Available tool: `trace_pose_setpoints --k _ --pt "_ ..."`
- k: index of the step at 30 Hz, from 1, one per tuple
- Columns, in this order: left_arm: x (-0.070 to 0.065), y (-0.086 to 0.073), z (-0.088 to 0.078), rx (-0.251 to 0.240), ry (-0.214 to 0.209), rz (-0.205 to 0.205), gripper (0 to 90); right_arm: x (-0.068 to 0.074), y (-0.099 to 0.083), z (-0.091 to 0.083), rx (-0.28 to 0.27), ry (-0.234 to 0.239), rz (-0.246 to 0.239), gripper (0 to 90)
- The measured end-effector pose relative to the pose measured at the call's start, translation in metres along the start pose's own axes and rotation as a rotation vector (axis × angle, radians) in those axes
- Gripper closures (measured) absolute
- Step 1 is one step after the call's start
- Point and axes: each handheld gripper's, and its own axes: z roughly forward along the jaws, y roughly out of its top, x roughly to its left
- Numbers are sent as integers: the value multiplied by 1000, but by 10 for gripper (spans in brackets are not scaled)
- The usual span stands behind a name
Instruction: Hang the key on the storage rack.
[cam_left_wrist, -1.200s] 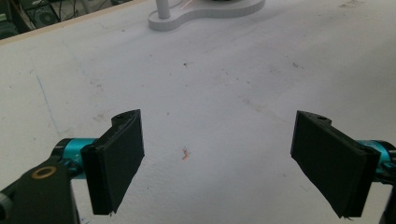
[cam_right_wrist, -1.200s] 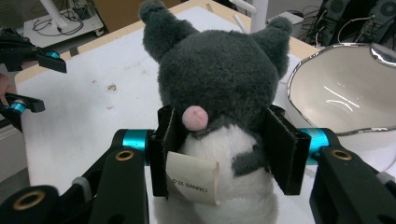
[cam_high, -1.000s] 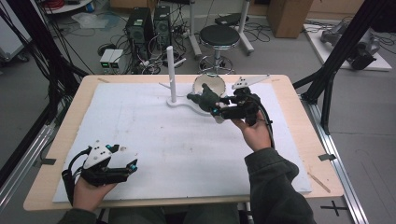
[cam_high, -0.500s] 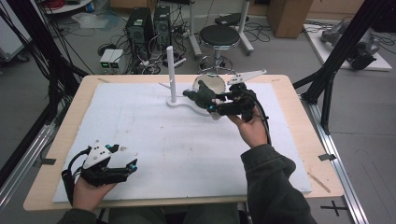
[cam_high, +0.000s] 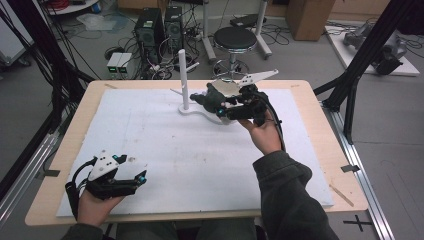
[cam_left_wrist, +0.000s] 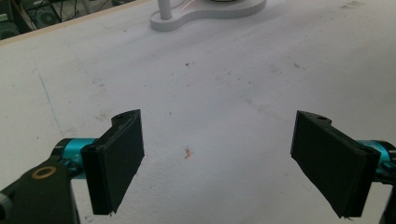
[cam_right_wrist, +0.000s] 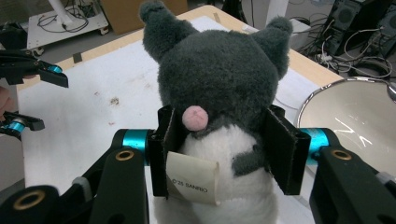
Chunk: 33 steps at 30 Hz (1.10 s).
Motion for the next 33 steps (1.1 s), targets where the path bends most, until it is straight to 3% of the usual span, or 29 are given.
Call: trace_pose_setpoints --k 33 --pt "1 0 -1 -7 3 -7 175 4 36 19 -11 13 -49 505"
